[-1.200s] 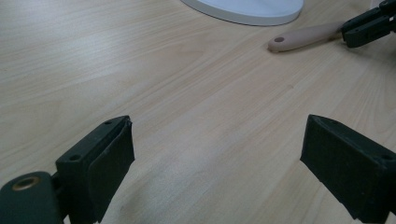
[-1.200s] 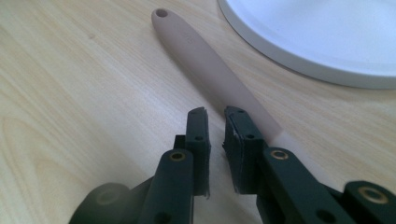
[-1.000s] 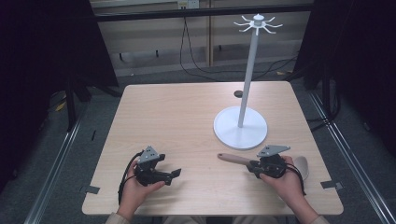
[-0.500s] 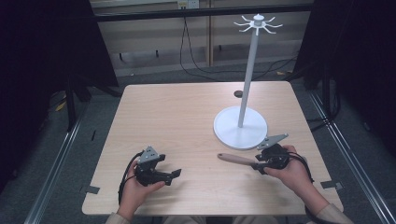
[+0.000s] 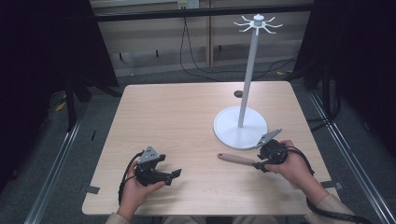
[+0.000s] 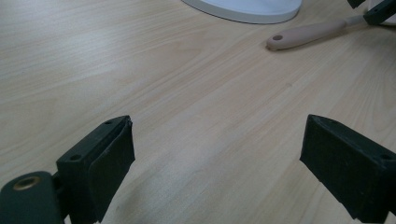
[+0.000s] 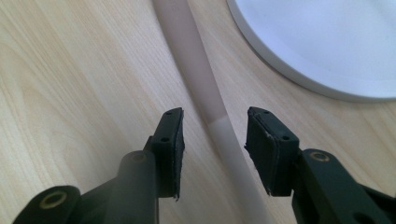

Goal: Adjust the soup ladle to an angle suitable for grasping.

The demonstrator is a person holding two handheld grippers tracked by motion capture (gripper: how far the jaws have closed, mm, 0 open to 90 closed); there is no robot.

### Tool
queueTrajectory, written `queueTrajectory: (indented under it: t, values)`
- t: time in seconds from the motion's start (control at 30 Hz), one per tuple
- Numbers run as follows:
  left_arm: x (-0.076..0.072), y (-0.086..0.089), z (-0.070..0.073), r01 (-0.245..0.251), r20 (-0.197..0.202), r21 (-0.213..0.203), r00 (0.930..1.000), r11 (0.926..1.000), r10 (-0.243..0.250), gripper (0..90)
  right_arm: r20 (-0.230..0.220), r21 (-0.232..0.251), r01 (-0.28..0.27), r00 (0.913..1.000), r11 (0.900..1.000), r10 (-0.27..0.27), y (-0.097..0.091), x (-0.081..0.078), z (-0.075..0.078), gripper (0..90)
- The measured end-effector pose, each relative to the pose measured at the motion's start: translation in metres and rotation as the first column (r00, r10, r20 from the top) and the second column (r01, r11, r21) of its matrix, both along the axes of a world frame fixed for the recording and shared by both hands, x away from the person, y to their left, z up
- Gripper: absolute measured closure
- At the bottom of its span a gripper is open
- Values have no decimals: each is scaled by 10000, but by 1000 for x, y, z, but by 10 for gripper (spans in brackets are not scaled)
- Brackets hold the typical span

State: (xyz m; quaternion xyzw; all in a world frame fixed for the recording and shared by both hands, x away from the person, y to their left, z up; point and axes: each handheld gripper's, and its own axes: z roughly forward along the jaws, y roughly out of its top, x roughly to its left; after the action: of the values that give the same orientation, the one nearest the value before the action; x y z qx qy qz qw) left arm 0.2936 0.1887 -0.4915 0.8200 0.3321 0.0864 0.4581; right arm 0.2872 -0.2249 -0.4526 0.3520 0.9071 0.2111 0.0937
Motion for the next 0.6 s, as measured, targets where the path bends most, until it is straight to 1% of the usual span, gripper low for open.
queueTrajectory:
  t: [0.07, 0.13, 0.23, 0.27, 0.37, 0.4, 0.43, 0.5, 0.6]
  values:
    - [0, 0, 0, -37, 13, 27, 10000, 10000, 37, 95, -28, -78, -34, 10000, 10000, 34, 0, 2, -1, 567]
    - [0, 0, 0, -10, 4, -36, 10000, 10000, 10, 95, -192, -226, -170, 9997, 9996, 166, 1, 4, -3, 569]
    - [0, 1, 0, -16, 12, -37, 10000, 10000, 16, 95, -205, -325, -253, 9995, 9992, 246, 1, 6, -4, 572]
    - [0, 1, 0, 1, 24, -14, 10000, 10000, -1, 95, -296, -355, -210, 9994, 9991, 200, 2, 7, -5, 574]
    - [0, 1, 0, -12, 10, -41, 10000, 10000, 12, 95, -329, -420, -239, 9992, 9988, 225, 2, 9, -7, 574]
    - [0, 1, 0, 6, 24, -31, 10000, 10000, -6, 95, -323, -446, -321, 9990, 9985, 307, 2, 10, -7, 574]
    - [0, 1, 0, 0, 32, -29, 10000, 10000, 0, 95, -426, -438, -252, 9988, 9987, 233, 3, 9, -8, 577]
    - [1, 1, 0, -7, 34, -28, 10000, 10000, 7, 95, -399, -480, -352, 9986, 9982, 333, 3, 11, -11, 579]
    - [1, 1, 0, -18, 22, -22, 10000, 10000, 18, 95, -407, -523, -355, 9986, 9980, 334, 3, 12, -14, 584]
